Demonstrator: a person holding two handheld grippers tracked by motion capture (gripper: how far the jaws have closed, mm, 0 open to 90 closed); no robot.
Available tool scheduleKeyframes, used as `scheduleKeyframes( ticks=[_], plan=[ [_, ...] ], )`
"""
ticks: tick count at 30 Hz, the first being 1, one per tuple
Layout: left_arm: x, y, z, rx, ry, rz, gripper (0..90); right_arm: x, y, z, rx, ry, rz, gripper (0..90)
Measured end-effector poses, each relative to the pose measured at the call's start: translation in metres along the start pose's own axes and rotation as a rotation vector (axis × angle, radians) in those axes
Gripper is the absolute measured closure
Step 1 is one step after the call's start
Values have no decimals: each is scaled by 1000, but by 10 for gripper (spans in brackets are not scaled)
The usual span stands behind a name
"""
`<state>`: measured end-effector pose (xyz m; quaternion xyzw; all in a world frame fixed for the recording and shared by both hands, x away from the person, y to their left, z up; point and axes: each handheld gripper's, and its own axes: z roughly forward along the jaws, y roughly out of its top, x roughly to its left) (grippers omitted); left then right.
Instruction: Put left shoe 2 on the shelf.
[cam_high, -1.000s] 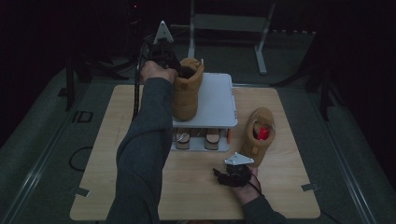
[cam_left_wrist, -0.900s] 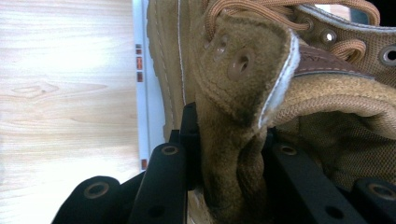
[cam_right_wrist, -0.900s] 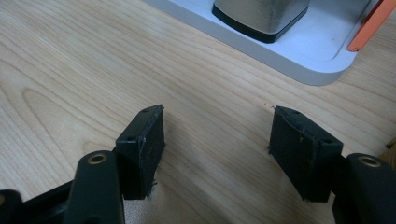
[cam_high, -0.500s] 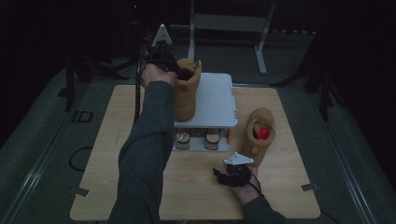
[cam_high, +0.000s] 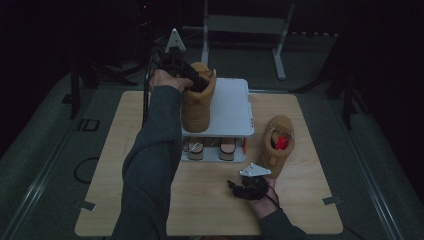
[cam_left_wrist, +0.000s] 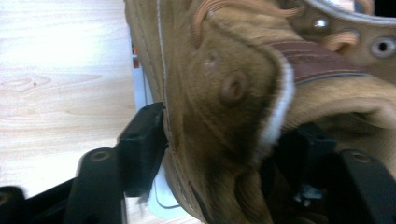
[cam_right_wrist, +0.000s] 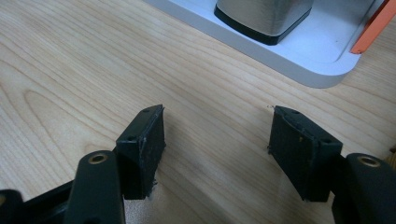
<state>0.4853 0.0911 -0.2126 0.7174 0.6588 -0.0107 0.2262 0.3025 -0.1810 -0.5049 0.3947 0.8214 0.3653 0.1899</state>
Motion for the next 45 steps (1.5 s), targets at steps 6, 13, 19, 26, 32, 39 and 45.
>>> scheduleKeyframes(
  ticks=[6, 13, 19, 26, 32, 39, 45],
  plan=[
    [6, -1, -10, -15, -54, 37, 360, 0, 0, 0, -1, -1, -4, 354],
    [18, -1, -24, -49, -99, 65, 372, 0, 0, 0, -1, -1, -3, 354],
    [28, -3, -37, -85, -145, 78, 417, 0, 0, 0, -1, 0, -3, 354],
    [40, -4, -52, -133, -145, 66, 539, 0, 0, 0, -1, -1, -3, 354],
    [51, -4, -59, -191, -104, 37, 625, 0, 0, 0, -1, 0, -2, 354],
    [57, -4, -56, -203, -2, 36, 677, 0, 0, 0, -1, 0, -1, 354],
    [63, -4, -46, -185, 40, 43, 644, 0, 0, 0, -1, 1, -1, 354]
  ],
)
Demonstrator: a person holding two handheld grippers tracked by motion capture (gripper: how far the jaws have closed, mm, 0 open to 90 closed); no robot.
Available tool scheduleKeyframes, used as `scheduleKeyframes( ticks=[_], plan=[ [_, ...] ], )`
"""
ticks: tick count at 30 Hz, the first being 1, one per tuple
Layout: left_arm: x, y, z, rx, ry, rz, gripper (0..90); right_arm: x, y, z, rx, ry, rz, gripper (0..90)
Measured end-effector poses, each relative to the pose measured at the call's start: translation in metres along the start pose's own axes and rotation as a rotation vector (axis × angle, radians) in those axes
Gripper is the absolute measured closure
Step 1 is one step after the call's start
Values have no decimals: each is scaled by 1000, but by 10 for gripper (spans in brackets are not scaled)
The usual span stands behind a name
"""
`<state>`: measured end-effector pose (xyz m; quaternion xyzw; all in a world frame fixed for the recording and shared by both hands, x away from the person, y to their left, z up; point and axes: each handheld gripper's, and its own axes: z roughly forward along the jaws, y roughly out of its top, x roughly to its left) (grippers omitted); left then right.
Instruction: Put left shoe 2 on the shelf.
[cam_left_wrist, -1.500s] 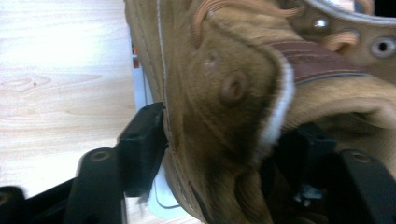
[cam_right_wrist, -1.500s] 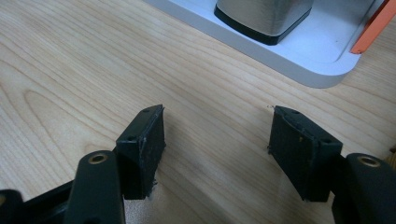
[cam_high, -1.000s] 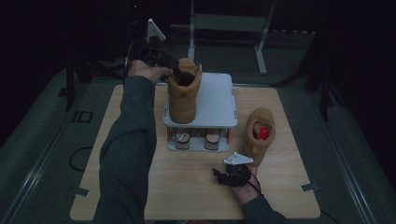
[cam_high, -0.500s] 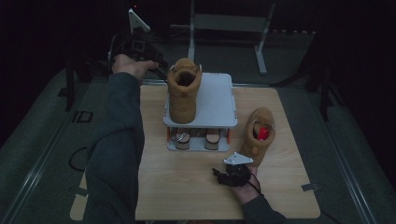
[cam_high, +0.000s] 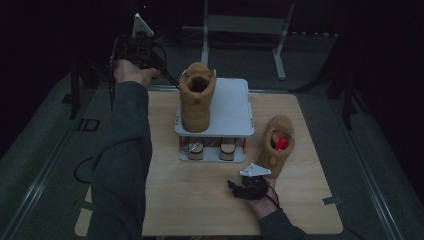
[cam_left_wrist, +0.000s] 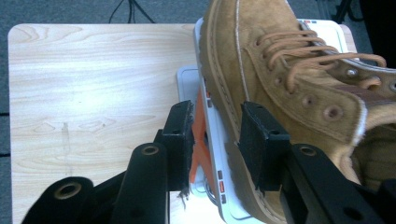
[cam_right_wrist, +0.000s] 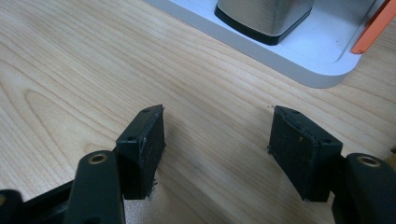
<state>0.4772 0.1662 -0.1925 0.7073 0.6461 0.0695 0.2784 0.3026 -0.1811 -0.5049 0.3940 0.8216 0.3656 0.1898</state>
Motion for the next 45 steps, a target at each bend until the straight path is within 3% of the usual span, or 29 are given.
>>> scheduleKeyframes(
  ticks=[3, 5, 7, 9, 12, 19, 23, 26, 29, 31, 35, 37, 39, 41, 43, 45],
  plan=[
    [6, -3, 9, 3, 20, -10, 627, 0, 0, 0, 1, 0, 2, 354],
    [10, -5, 15, 4, 58, -9, 618, 0, 0, 0, 0, 0, 1, 354],
    [17, -8, 20, -7, 30, -18, 605, 0, 0, 0, 2, 0, -1, 354],
    [19, -10, 26, 3, 64, -7, 597, 0, 0, 0, 1, 0, -1, 354],
    [26, -14, 35, -13, 50, -17, 579, 0, 0, 0, 1, 0, 0, 354],
    [35, -25, 64, -5, 90, -16, 556, 0, 0, 0, 2, 0, -1, 354],
    [35, -31, 83, 2, 166, 41, 539, 0, 0, 0, 1, -1, -2, 354],
    [40, -37, 97, -22, 140, 35, 540, 0, 0, 0, 1, -1, -2, 354],
    [47, -47, 118, -18, 161, 49, 539, 0, 0, 0, 1, -1, -3, 354],
    [49, -50, 123, -15, 167, 57, 534, 0, 0, 0, 0, -1, -3, 354],
    [58, -63, 144, -19, 229, 92, 517, 0, 0, 0, 0, -1, -2, 353],
    [63, -73, 160, -18, 235, 102, 511, 0, 0, 0, 1, -1, 0, 353],
    [64, -75, 163, -24, 240, 106, 500, 0, 0, 0, 1, -1, -2, 353],
    [68, -83, 172, -60, 225, 116, 498, 0, 0, 0, 2, -1, -3, 353],
    [74, -94, 182, -106, 249, 111, 488, 0, 0, 0, 1, -2, -4, 353],
    [76, -98, 186, -114, 255, 118, 477, 0, 0, 0, 1, -2, -4, 353]
  ],
)
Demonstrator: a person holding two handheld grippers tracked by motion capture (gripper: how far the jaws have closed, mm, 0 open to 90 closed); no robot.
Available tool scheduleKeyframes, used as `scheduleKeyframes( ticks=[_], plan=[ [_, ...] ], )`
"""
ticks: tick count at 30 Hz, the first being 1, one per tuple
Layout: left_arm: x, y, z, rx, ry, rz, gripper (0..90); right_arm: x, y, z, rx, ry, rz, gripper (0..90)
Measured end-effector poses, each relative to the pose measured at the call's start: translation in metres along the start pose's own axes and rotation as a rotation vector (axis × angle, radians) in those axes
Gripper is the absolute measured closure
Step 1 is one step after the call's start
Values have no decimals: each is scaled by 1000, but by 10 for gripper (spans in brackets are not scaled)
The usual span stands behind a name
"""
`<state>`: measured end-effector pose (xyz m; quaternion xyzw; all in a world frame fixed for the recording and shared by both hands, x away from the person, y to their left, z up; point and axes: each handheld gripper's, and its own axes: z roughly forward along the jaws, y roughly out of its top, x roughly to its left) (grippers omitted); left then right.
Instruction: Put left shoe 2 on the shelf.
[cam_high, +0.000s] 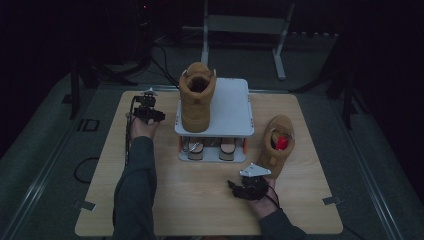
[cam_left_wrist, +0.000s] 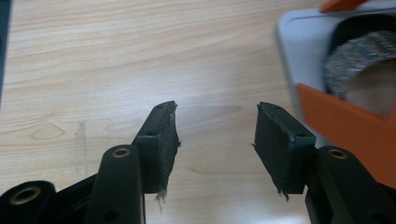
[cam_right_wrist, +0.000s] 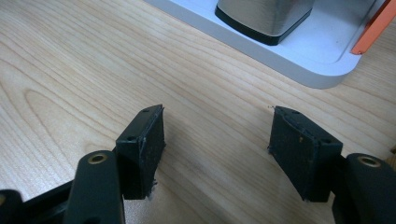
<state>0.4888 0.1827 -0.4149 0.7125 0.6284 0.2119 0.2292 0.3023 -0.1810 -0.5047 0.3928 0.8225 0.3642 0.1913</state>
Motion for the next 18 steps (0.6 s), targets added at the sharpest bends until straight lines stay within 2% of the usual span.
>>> scheduleKeyframes(
  ticks=[2, 6, 7, 10, 12, 15, 16, 18],
  plan=[
    [0, -12, 10, -21, -4, 0, 459, 0, 0, 0, 0, 0, 0, 353],
    [0, -21, 20, -14, -6, -5, 439, 0, 0, 0, 0, 1, 1, 353],
    [-2, -30, 28, -19, -6, 3, 439, 0, 0, 0, 0, 0, 0, 353],
    [-4, -39, 38, -3, -1, 10, 399, 0, 0, 0, 0, 0, 0, 353],
    [-5, -45, 41, -18, 6, 14, 389, 0, 0, 0, 0, 0, 1, 352],
    [-3, -52, 45, -54, 38, -20, 345, 0, 0, 0, 0, 1, 1, 353],
    [-1, -55, 47, -60, 29, -33, 343, 0, 0, 0, 0, 0, 1, 353],
    [3, -60, 52, -42, 22, -61, 291, 0, 0, 0, 1, 0, 0, 353]
  ],
)
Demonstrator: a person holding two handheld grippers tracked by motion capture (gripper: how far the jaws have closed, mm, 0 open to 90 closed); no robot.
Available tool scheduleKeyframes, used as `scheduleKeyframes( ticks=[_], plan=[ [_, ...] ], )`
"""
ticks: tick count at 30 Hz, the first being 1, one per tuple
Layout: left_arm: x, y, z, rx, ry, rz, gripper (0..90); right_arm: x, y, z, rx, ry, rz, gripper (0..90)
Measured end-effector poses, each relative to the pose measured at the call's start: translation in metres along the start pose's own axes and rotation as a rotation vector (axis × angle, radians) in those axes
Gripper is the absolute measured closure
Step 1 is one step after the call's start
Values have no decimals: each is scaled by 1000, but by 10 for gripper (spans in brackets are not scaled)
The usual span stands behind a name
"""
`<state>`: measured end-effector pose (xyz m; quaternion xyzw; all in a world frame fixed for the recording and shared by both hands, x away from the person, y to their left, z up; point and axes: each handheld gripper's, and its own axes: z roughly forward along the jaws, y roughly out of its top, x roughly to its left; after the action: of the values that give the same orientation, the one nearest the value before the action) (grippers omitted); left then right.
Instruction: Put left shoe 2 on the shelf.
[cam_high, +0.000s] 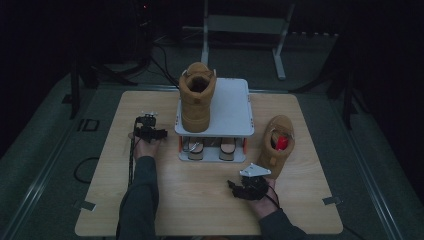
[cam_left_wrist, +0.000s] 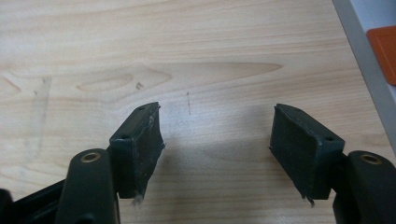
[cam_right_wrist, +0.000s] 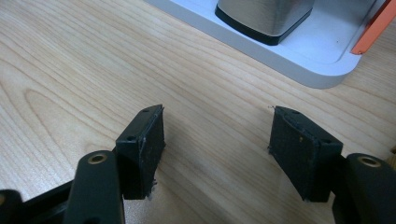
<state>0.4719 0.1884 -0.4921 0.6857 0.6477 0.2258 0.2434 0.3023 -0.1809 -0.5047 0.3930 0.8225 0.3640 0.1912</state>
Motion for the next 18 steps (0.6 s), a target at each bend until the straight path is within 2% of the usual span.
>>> scheduleKeyframes(
  ticks=[2, 5, 14, 18],
  plan=[
    [3, -4, 0, -24, -10, -10, 286, 0, 0, 0, 0, 0, -1, 352],
    [4, -4, 0, -23, -16, 12, 281, 0, 0, 0, 0, 1, 1, 353],
    [3, -15, 1, -107, -10, 3, 261, 0, 0, 0, 0, 2, -1, 352],
    [3, -16, 1, -120, -8, 2, 259, 0, 0, 0, 0, 4, -1, 352]
  ],
)
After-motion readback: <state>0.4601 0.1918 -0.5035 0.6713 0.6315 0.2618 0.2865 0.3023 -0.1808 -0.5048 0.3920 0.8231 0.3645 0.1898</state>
